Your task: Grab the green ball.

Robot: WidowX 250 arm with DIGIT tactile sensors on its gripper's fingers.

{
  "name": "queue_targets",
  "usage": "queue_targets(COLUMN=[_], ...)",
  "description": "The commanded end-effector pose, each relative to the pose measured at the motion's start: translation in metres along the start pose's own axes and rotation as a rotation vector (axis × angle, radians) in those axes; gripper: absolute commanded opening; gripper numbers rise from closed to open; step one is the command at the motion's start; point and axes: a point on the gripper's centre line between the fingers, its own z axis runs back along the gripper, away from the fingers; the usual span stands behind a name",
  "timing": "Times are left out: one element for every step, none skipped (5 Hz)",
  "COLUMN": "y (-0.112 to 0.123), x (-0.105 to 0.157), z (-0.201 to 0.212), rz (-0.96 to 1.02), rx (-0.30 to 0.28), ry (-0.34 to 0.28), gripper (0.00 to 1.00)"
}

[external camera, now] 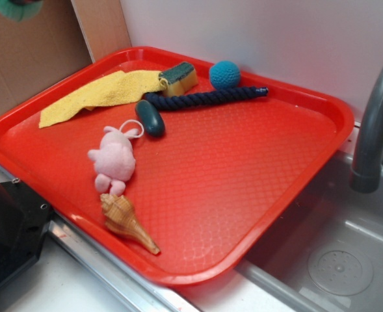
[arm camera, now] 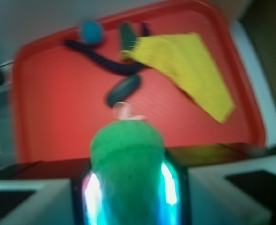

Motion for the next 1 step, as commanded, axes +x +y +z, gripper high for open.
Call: queue_targets(y=[0.0052], x=[0.0113], z=[0.0231], rz=[-0.074], rx=[-0.019], ry=[0.007], gripper=[0.0])
